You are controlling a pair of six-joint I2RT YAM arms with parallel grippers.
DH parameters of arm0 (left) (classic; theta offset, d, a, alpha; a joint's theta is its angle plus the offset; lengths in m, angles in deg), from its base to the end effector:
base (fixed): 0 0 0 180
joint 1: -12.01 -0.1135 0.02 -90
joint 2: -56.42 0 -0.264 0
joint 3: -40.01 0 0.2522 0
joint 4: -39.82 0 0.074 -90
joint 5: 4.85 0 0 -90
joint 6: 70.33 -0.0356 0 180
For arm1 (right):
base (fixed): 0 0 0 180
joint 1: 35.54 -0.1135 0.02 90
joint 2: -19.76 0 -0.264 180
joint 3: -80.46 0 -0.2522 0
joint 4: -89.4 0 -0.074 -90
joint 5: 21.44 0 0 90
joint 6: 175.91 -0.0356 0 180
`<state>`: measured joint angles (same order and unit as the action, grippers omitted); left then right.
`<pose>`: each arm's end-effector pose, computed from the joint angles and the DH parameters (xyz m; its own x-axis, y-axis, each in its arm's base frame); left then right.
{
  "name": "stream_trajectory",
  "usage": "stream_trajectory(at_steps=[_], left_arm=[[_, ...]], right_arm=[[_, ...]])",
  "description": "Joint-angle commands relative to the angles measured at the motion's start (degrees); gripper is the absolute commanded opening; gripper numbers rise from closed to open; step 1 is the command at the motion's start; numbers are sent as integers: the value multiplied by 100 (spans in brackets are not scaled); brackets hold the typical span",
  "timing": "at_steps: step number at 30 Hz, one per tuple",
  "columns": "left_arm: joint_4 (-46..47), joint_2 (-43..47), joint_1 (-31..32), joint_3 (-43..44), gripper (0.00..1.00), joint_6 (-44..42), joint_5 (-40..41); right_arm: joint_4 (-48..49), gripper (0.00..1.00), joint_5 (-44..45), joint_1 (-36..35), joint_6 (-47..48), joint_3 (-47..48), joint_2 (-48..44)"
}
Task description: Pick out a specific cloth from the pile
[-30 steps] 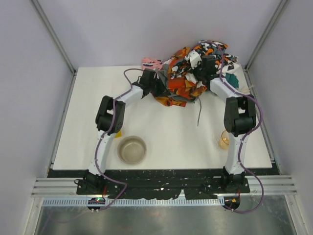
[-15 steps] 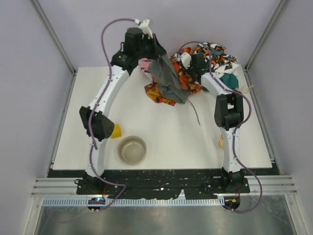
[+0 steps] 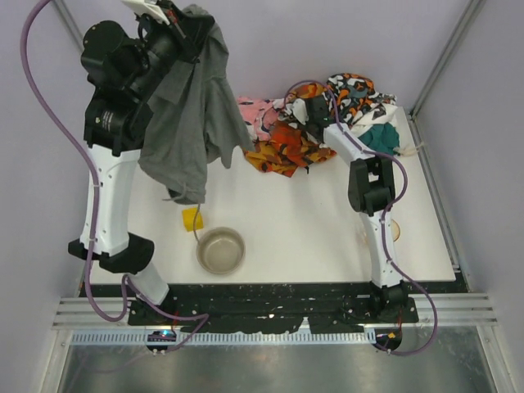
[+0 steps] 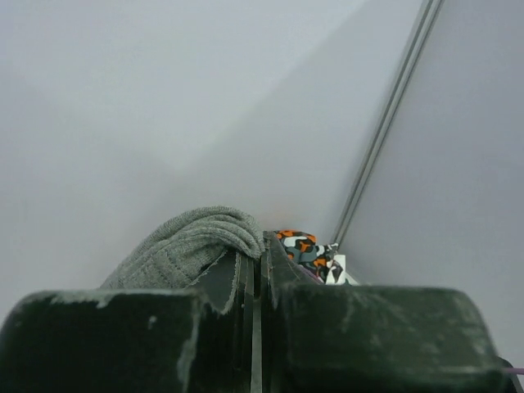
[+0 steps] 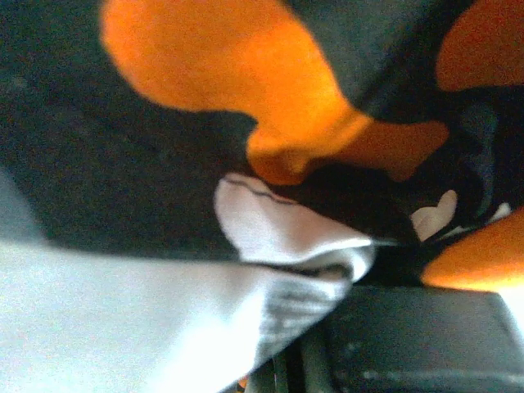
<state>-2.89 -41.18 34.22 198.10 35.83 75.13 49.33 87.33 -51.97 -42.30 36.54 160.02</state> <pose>0.2597 -0.1127 0.6280 0.1252 -0.3472 -0.9294 0.5835 0.7834 -0.2140 0.5324 0.1451 0.1887 -0.4524 -0.8143 -0.3638 -0.4955 0.5686 -0.6566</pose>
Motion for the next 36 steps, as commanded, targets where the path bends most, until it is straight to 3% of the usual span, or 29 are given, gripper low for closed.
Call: stream_trajectory(at_steps=[1, 5, 7, 8, 13, 14, 15, 22, 30, 36], left_arm=[[-14, 135, 28, 60, 0, -412, 255], [-172, 373, 28, -80, 0, -377, 255], [-242, 461, 19, -81, 0, -255, 72], [-278, 487, 19, -81, 0, -184, -60], [-523, 821, 256, -703, 0, -69, -184], [-594, 891, 379, -827, 0, -130, -158], [-681, 953, 528, -941, 0, -209, -71], [-603, 1349, 1302, -1961, 0, -219, 176], [-199, 1314, 1855, -3357, 0, 361, 54], [634, 1779, 2874, -4956, 0, 632, 387]], right_arm=[[-666, 22, -242, 43, -353, -15, -226], [-507, 29, -320, 34, -643, -190, -780], [-428, 44, -521, 25, -802, -366, -1183], [-376, 59, -610, 25, -863, -437, -1316], [107, 85, -708, 16, -1302, -1550, -2764], [299, 99, -699, 8, -1477, -1701, -3011], [449, 95, -612, 16, -1548, -2068, -3432], [1453, 95, -250, 87, -2629, -3819, -5726], [1374, 95, 356, 184, -3842, -4953, -7116], [1452, 95, 391, 184, -4640, -6165, -8197]])
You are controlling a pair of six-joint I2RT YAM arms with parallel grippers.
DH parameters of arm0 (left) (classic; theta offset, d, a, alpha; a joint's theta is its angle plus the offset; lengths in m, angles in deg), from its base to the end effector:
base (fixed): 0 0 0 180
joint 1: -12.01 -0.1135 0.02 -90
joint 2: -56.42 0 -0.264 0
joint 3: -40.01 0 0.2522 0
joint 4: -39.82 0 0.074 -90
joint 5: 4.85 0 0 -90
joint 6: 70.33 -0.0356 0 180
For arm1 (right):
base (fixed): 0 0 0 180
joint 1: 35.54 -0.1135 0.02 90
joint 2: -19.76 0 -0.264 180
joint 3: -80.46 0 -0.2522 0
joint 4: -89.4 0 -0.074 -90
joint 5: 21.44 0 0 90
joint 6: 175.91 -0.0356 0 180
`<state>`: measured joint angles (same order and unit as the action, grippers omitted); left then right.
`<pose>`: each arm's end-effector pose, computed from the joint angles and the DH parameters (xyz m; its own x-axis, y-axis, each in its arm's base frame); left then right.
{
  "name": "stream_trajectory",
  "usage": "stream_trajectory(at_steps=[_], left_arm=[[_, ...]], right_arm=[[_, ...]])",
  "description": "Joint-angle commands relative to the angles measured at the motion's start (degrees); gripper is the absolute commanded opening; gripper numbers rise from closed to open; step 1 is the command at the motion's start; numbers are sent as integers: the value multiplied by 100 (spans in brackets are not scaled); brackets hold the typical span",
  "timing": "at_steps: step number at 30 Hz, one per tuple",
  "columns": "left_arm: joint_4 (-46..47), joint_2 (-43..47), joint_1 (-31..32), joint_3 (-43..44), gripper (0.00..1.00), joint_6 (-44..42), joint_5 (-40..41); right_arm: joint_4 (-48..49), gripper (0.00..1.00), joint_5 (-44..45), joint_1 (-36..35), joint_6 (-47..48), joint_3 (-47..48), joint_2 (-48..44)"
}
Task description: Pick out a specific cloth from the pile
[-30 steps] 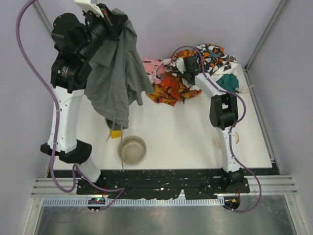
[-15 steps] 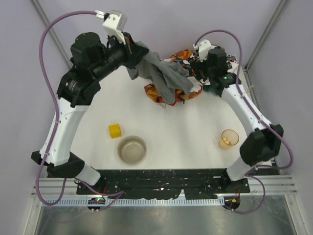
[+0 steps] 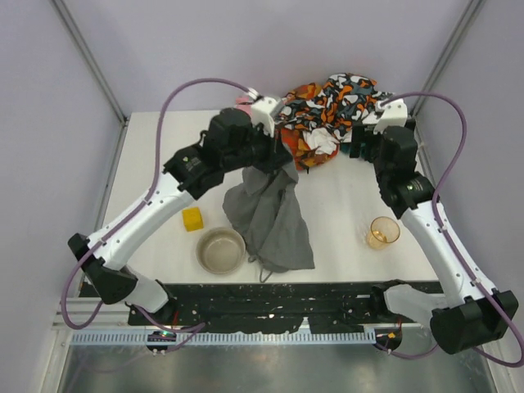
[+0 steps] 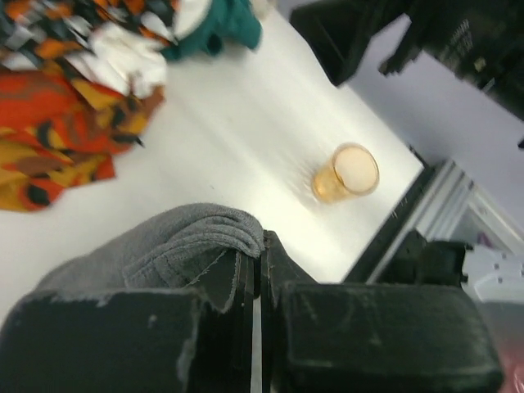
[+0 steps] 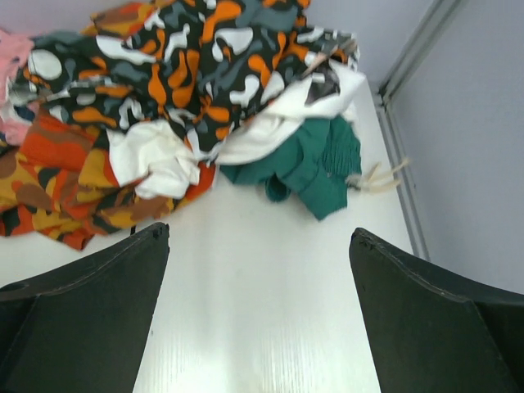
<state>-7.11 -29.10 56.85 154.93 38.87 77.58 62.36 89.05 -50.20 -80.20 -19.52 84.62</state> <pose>0.2259 -0.2313 0.4676 -0.4609 -0.0015 -0.8875 0.6740 0.6500 -0.3511 0.2511 0.0528 0.3963 -0.2076 -0.1506 -0.9666 0.0740 0.9828 -0.1691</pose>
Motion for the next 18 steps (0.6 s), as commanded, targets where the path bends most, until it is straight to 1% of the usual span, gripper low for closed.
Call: stream_trajectory(at_steps=[1, 2, 5, 8, 11, 15, 16, 17, 18], left_arm=[[1223, 632, 849, -938, 0, 478, 160], [1355, 667, 1042, -1150, 0, 575, 142], [1410, 650, 1588, -1406, 0, 725, 168], [1628, 641, 2124, -1774, 0, 743, 466], [1621, 423, 2205, -2118, 0, 997, 511], [963, -87, 2205, -2346, 0, 1208, 1485], [770, -201, 2205, -2382, 8, 1217, 1513], [646, -281, 2213, -2434, 33, 1226, 1417], [584, -325, 2205, -2478, 77, 1209, 1312]], right_arm=[[167, 95, 227, 7, -948, -805, -894], [263, 95, 158, 7, -1063, -955, -1009], [326, 95, 8, 7, -1204, -1439, -1492], [168, 95, 51, 7, -1275, -1651, -1827], [-51, 95, 113, 15, -1345, -1722, -2073], [-289, 95, -1, 7, -1468, -1792, -2258], [-350, 95, 7, 15, -1494, -1801, -2311], [-368, 95, 16, 15, -1547, -1827, -2329], [-403, 95, 16, 15, -1573, -1827, -2355]])
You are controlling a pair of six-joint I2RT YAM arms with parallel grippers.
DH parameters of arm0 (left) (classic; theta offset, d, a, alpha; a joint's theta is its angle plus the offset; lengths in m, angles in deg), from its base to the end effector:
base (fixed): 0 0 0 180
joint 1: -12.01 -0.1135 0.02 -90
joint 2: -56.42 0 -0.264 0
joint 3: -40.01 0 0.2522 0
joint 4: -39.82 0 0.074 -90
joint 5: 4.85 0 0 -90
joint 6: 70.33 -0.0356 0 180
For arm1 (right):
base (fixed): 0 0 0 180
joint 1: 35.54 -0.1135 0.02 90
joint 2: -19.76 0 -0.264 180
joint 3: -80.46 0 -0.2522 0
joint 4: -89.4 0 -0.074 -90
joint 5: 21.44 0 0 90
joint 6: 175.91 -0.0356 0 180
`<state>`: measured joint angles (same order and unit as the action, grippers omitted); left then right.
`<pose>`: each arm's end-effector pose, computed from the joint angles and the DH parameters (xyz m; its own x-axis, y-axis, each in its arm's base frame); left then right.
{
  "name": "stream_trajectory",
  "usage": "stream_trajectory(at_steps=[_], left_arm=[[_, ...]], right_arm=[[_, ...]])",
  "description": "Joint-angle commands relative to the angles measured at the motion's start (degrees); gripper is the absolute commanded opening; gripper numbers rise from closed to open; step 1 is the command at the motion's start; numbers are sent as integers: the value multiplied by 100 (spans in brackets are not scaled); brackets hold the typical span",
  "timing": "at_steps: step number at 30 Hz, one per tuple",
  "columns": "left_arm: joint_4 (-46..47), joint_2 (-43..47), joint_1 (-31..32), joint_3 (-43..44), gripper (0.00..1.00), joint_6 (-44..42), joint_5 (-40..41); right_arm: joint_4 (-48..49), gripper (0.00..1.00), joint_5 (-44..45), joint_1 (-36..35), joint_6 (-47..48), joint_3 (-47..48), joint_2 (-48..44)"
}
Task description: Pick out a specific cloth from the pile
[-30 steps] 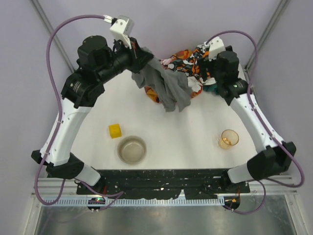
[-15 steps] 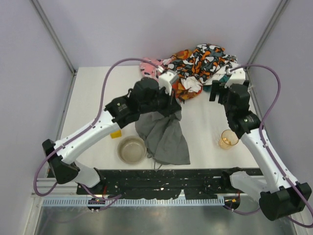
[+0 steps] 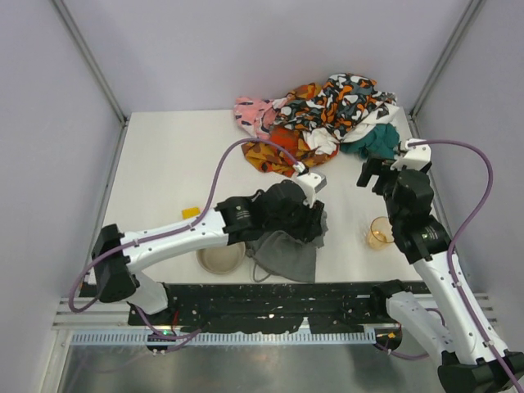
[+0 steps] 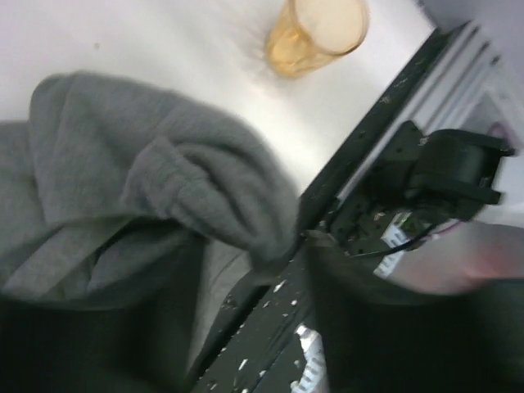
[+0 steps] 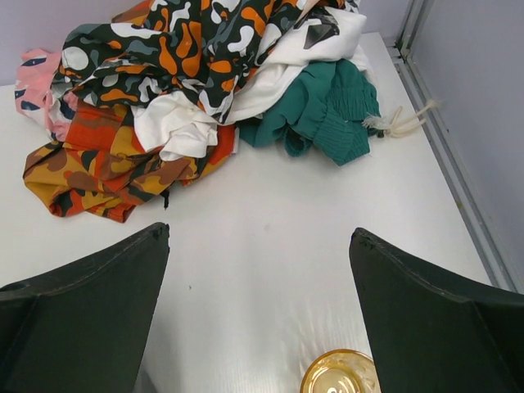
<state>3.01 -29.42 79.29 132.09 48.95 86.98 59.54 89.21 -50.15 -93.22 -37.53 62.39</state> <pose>0.1346 -0.3186 0.3485 -0.6170 0.2080 -0.7589 0.6988 0.5883 -0.4069 0.1669 0.0305 0.3565 -0.1619 0.0808 -0.9835 0.1211 0.9907 0.0615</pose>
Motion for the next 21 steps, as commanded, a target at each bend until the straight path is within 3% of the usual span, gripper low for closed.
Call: stream_trajectory(at_steps=[1, 4, 11, 17, 21], left_arm=[[-481, -284, -40, -186, 99, 140, 276], [-674, 57, -40, -46, 100, -185, 396], [-490, 1885, -110, -589, 100, -494, 1653], [-823, 2668, -1251, -1363, 100, 192, 1550], [-544, 2950, -1578, -1855, 100, 306, 1487]], right_arm=[[-139, 95, 1, 11, -375, -9, -141], [-148, 95, -78, 2, -517, 18, -132], [-359, 95, -157, 2, -535, 36, -176], [-218, 95, -157, 2, -473, -149, -247], [-175, 95, -148, 2, -385, -167, -247]])
